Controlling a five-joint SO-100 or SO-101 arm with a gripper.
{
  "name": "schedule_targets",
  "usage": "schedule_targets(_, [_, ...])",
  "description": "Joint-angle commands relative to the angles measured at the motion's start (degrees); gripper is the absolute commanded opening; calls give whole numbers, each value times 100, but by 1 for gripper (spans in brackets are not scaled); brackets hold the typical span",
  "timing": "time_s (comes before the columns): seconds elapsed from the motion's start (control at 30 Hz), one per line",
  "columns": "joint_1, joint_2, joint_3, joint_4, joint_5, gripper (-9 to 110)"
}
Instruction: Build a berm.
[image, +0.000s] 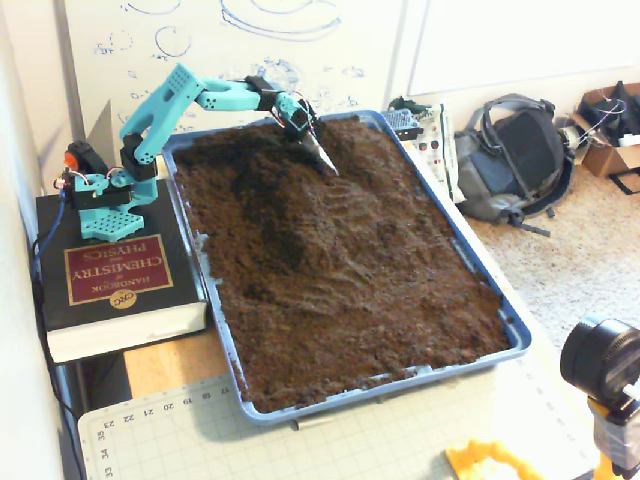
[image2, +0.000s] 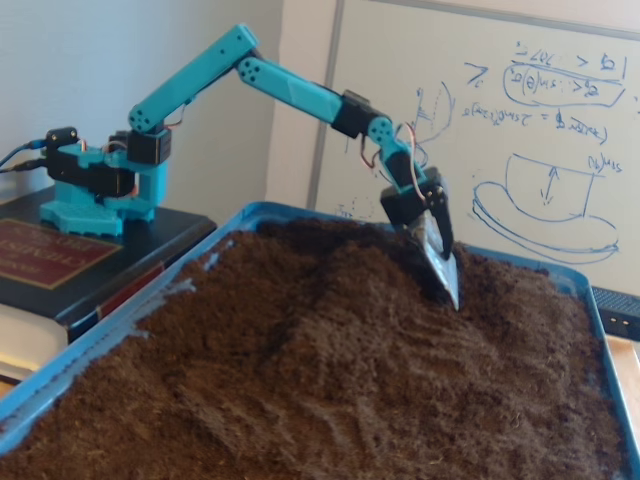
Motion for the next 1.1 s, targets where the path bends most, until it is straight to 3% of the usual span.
schedule_targets(0.0, [202, 167, -448, -141, -70, 1])
schedule_targets(0.37, [229, -35, -325, -62, -62, 1])
schedule_targets(1.07, [35, 1424, 1986, -62, 35, 1])
